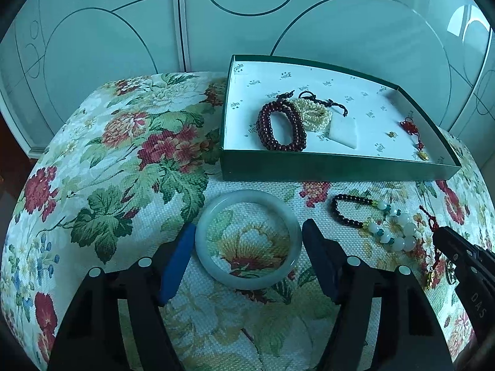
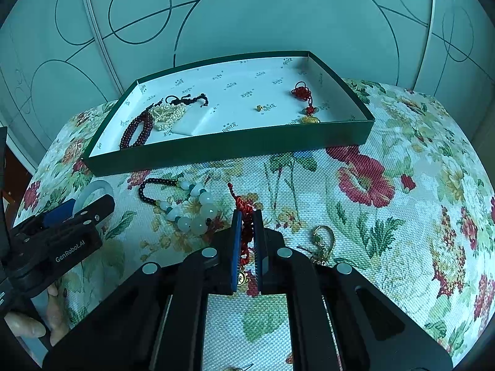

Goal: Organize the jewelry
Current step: 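Grasp the red beaded tassel pendant with the right gripper, then grasp the white jade bangle with the left gripper while the right gripper holds the tassel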

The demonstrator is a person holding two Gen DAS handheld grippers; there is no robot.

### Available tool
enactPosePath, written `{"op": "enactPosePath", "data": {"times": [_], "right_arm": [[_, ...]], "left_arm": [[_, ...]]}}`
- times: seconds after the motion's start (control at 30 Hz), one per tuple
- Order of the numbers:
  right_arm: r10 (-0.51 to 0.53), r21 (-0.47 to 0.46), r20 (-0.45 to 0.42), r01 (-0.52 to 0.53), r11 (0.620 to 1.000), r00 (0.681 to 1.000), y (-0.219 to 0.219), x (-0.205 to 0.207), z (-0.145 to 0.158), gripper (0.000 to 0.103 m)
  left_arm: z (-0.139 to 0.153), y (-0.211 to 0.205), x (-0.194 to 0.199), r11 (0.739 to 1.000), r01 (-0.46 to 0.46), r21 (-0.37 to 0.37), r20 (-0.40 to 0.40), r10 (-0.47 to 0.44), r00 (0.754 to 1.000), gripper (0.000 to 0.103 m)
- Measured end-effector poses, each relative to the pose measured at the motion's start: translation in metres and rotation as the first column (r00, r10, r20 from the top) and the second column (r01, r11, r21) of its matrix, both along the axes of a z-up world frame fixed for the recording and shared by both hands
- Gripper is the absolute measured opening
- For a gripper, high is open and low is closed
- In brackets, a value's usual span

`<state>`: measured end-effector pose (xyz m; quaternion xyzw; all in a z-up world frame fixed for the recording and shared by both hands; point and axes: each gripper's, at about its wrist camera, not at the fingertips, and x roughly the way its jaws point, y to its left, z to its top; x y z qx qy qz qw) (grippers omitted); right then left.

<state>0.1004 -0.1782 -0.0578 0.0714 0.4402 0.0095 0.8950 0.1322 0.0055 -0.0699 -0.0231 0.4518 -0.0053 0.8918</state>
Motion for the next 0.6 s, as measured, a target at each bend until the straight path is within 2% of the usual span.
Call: {"op": "enactPosePath", "data": {"times": [0.37,0.6], "right_arm": [[0.001,0.0,0.006,-0.001,1.0,1.0,-0.001,-0.002,0.001,0.007],[-0.003,0.0,0.017,0.003,1.0,1.0,-0.003,-0.01,0.008,0.007]], "left_arm": [[0.001,0.003,-0.005,1.0,0.006,-0.01,0.008,-0.006,1.0,0.069],[0.014,0.003,-0.017,1.0,0.021,-0.009,0.039,-0.02,0.999,0.069]]}}
